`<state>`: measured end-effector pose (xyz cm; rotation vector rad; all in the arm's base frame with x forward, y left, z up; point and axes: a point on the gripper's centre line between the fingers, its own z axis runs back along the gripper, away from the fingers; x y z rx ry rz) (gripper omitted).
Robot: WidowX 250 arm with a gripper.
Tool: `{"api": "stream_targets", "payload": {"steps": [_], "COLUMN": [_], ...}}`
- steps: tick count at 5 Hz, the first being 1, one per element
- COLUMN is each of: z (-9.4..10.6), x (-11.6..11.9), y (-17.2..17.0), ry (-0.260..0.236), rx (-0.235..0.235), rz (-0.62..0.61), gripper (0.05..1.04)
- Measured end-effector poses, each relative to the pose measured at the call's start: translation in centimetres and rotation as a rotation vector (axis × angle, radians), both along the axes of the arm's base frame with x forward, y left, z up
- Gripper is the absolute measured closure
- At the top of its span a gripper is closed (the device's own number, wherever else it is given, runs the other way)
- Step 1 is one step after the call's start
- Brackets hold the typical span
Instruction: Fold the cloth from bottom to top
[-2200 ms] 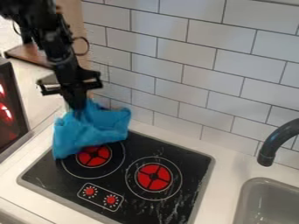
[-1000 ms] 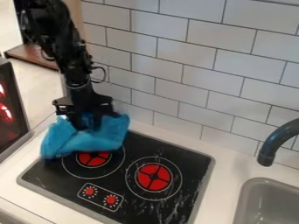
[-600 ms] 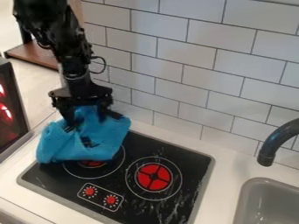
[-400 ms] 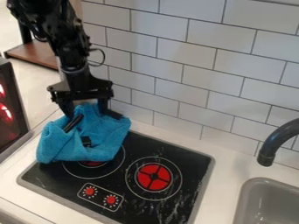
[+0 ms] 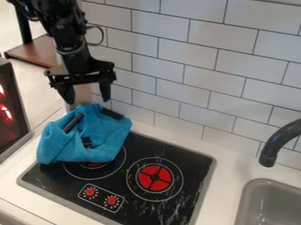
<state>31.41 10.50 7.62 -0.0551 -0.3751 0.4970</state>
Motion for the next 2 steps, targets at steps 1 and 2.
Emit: {"api": "stream_targets", "payload": {"steps": [1, 2], "z": [0.47, 0.47], "x": [-0.98, -0.98], "y": [-0.58, -0.58], "ry": [0.035, 0.035], "rx": [-0.055, -0.053], "rz": [-0.029, -0.036], "gripper": [0.085, 0.085]}}
